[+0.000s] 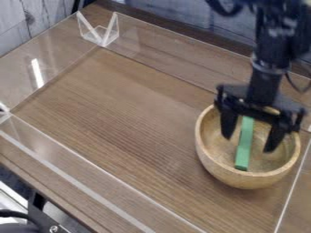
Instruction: Move green stick from inside the wooden bowl to the table next to it
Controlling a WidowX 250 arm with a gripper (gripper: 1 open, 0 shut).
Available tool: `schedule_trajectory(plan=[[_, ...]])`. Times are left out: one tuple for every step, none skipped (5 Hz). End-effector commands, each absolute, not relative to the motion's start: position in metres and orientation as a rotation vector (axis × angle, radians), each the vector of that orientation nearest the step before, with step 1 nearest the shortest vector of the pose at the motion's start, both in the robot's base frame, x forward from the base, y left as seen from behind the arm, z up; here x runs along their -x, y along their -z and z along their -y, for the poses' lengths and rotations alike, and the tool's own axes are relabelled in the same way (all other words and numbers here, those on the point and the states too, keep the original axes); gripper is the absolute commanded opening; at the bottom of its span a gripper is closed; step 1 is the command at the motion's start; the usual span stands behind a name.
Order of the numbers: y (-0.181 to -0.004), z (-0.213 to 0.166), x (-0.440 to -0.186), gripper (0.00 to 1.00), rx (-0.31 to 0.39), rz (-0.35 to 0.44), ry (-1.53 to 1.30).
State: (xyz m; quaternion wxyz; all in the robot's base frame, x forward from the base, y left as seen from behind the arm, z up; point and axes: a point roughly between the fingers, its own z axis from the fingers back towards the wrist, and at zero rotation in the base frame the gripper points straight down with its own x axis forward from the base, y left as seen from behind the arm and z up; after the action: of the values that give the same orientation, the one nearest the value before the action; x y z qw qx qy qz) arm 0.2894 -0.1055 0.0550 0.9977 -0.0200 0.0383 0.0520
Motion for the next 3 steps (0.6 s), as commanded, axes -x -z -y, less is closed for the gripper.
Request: schedule_trajectory(plan=[[-0.0699, 0.1148, -0.3045, 1.00, 0.069, -0.014, -0.099], [-0.0769, 0.1208, -0.3129, 1.00, 0.070, -0.004, -0.078], [-0.0720, 0.1130, -0.3106, 1.00, 0.067, -0.007, -0.136]])
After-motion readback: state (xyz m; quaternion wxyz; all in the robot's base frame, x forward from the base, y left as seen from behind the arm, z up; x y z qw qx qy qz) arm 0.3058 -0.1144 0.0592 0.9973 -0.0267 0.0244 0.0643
